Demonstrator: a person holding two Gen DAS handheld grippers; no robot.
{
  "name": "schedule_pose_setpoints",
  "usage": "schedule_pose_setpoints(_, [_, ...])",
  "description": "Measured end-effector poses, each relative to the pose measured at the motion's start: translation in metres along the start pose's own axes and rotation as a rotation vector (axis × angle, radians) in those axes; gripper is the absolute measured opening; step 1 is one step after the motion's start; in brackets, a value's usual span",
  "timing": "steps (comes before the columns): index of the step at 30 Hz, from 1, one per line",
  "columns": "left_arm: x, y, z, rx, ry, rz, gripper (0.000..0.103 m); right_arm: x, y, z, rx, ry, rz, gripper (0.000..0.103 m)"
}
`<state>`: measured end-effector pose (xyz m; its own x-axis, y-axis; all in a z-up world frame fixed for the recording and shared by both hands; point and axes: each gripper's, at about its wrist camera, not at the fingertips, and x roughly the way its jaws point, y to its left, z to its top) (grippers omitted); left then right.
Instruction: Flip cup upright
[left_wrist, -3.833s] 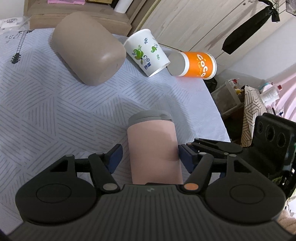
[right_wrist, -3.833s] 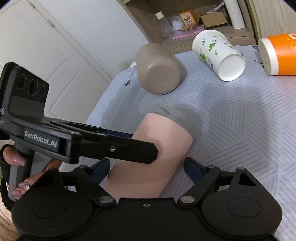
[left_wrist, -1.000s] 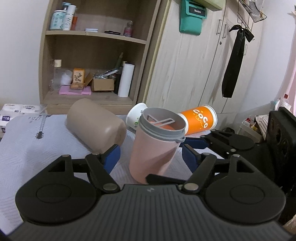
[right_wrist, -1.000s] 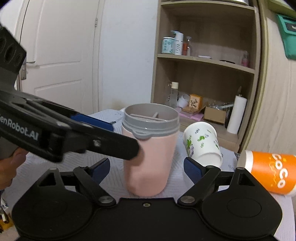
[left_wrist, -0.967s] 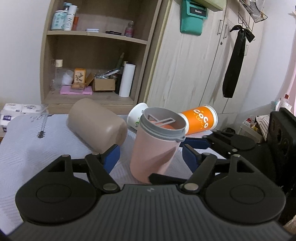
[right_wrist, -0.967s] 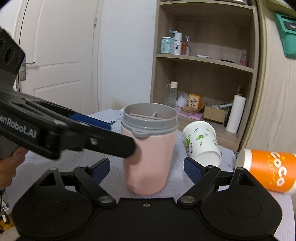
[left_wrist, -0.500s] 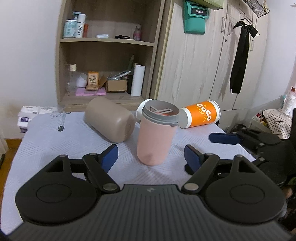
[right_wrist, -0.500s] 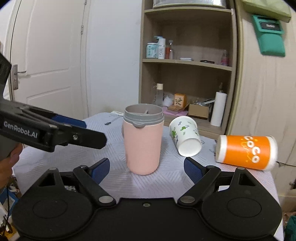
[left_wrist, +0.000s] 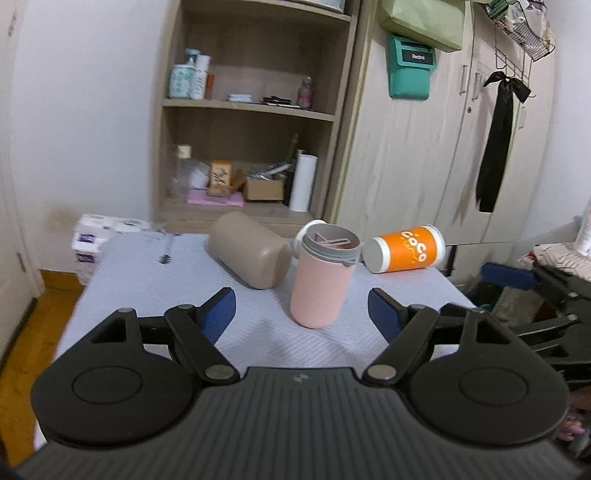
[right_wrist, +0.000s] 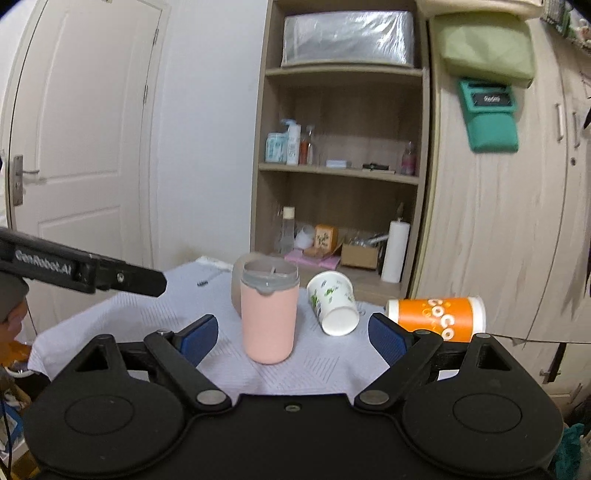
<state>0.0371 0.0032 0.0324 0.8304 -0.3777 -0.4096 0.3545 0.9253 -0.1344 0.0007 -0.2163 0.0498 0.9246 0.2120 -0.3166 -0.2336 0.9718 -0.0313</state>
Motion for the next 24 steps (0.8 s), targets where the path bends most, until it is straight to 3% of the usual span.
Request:
schedule_pose_setpoints(7, [-0.020,-0.012,-0.005,0.031,-0.006,0.086,0.078,-0.020,0.007,0.000,-0.006,-0.046,-0.077,0.092])
schedule_pose_setpoints(9, [-0.024,-0.013,-0.007,0.026,-0.017,0.103,0.083,-0.025,0.009,-0.001,-0.009,-0.051,-0.087,0.092])
schedule_pose_setpoints(18, [-0.039,-0.012,-0.013,-0.035,-0.022,0.131,0.091,-0.032,0.005,-0.002,0.048,-0.019,-0.112,0.094])
schedule_pose_setpoints(24, [-0.041,-0.009,-0.015,-0.042,-0.026,0.186,0.093,-0.032,0.007,-0.003,0.051,-0.008,-0.135,0.101])
